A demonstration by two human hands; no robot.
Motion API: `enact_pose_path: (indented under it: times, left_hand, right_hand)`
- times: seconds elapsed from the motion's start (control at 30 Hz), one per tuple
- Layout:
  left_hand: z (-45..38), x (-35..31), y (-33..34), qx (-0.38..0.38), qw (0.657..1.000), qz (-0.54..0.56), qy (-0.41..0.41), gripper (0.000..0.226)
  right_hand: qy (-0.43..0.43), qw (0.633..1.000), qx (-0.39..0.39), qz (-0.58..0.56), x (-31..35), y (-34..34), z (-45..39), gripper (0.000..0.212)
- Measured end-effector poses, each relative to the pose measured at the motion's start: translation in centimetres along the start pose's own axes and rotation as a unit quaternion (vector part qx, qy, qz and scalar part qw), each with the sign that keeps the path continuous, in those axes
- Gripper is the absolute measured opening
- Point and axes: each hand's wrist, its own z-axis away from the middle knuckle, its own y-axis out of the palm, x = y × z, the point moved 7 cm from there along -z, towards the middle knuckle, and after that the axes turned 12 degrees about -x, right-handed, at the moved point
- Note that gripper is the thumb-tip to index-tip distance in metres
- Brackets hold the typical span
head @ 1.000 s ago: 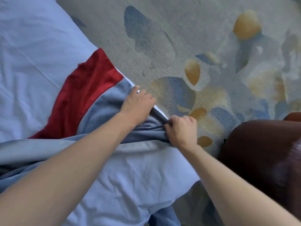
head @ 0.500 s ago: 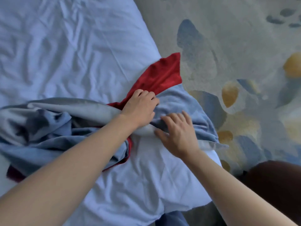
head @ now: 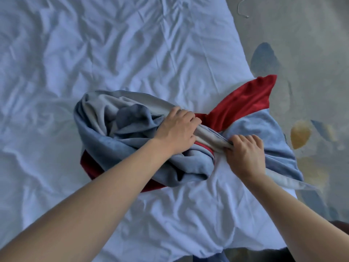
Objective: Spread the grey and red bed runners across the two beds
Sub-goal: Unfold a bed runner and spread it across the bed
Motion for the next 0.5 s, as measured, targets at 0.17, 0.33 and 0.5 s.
enact_pose_path:
  times: [0.17, 0.33, 0.5]
  left_hand:
    - [2.5, 2.0, -1.2, -0.018, 1.000, 0.001, 0.015, 0.041]
    - [4.7, 3.0, -1.5, -0.015, 0.999, 0.013, 0.034, 0.037]
    - [6.6, 2.1, -1.7, -0.014, 0.997, 0.049, 0.058, 0.036]
  right_hand:
    - [0.005, 0.997, -0.077, -0.016, 4.9, -1.3, 0.3, 0.020]
    - [-0.009, 0.987, -0.151, -0.047, 8.0, -3.5, 2.2, 0.033]
    - [-0.034, 0.985, -0.160, -0.046, 10.6, -4.7, 5.0, 0.033]
